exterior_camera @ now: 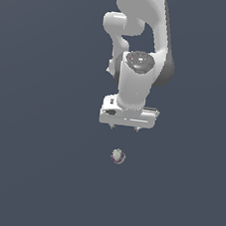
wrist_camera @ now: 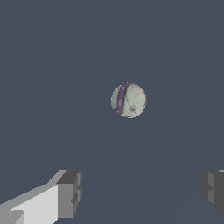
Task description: Pick up the object and move it to a goal position.
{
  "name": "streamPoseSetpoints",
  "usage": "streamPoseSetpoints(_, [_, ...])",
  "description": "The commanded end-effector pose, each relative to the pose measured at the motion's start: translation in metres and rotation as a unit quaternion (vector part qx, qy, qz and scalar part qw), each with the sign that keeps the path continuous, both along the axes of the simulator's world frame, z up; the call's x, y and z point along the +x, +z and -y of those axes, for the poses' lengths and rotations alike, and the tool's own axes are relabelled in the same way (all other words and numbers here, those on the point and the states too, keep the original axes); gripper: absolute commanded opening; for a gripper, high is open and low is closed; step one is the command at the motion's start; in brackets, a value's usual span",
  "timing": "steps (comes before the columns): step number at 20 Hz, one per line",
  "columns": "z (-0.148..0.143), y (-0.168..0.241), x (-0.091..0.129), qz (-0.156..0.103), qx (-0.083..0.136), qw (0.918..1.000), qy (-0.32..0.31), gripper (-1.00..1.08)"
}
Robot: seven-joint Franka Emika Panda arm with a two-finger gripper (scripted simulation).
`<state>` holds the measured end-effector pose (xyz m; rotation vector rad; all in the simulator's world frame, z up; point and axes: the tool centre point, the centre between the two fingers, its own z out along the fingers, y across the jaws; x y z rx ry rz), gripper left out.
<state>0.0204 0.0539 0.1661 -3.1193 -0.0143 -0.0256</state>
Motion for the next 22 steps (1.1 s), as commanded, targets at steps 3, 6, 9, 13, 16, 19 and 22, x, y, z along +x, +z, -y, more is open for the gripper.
streamPoseSetpoints(3, [0.001,-0.01,0.011,-0.002,0.0,0.9996,-0.026,1.0])
streamPoseSetpoints(6, [0.002,-0.02,0.022,-0.004,-0.001,0.9986,-0.052,1.0])
streamPoseSetpoints(9, [0.003,-0.033,0.035,-0.006,-0.002,0.9964,-0.084,1.0])
streamPoseSetpoints(13, [0.005,-0.052,0.051,-0.008,-0.004,0.9921,-0.125,1.0])
streamPoseSetpoints(16, [0.006,-0.063,0.06,-0.009,-0.006,0.9888,-0.149,1.0])
streamPoseSetpoints(19, [0.006,-0.071,0.065,-0.01,-0.008,0.9861,-0.166,1.0])
streamPoseSetpoints(22, [0.007,-0.077,0.069,-0.01,-0.009,0.9841,-0.177,1.0])
